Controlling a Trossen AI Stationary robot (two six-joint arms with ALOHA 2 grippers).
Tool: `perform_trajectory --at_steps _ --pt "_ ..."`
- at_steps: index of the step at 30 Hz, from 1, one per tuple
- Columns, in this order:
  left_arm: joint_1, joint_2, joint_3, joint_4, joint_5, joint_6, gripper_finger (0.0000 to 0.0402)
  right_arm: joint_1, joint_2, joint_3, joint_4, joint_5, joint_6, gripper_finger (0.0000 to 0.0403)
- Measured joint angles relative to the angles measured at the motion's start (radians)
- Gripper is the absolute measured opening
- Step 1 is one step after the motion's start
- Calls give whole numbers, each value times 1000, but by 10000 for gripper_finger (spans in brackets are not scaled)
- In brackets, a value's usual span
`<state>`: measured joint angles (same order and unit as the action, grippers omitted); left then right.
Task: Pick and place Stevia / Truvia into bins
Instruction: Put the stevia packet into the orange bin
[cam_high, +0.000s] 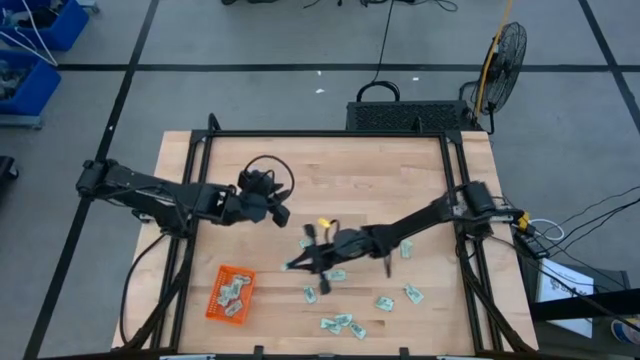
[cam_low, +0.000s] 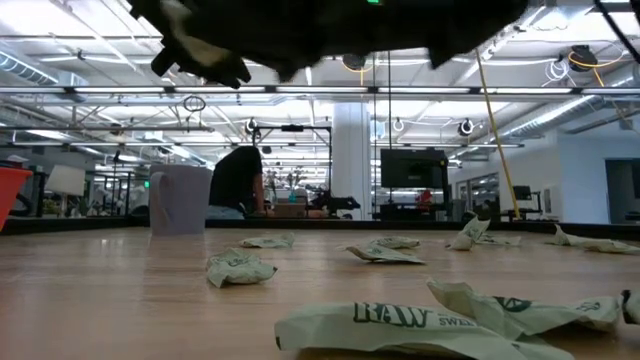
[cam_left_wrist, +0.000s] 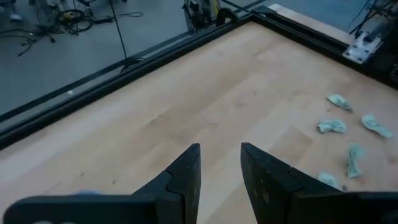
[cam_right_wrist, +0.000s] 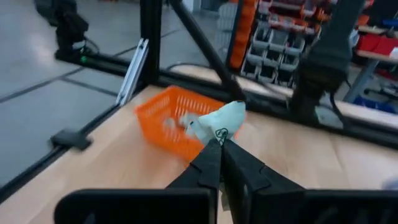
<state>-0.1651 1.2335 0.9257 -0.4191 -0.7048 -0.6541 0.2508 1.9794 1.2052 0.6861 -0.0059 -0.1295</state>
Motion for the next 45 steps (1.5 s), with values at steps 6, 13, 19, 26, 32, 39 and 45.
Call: perform_trajectory --at_steps 6,13,19,26,32,39,45 --pt "21 -39 -1 10 32 106 117 -4 169 188 77 -2 -14 6" --pt "21 -184 0 20 18 149 117 -5 311 316 193 -52 12 6" --pt "21 -274 0 85 10 156 117 -28 437 461 216 -52 50 6" --pt "21 -287 0 125 25 208 117 -54 543 586 186 -113 126 11" --pt "21 -283 0 123 26 215 117 -39 557 601 117 -178 103 48" --pt "21 -283 0 124 26 208 117 -32 557 601 102 -87 47 120" --pt "20 -283 0 123 56 211 117 -33 553 600 94 -48 34 152"
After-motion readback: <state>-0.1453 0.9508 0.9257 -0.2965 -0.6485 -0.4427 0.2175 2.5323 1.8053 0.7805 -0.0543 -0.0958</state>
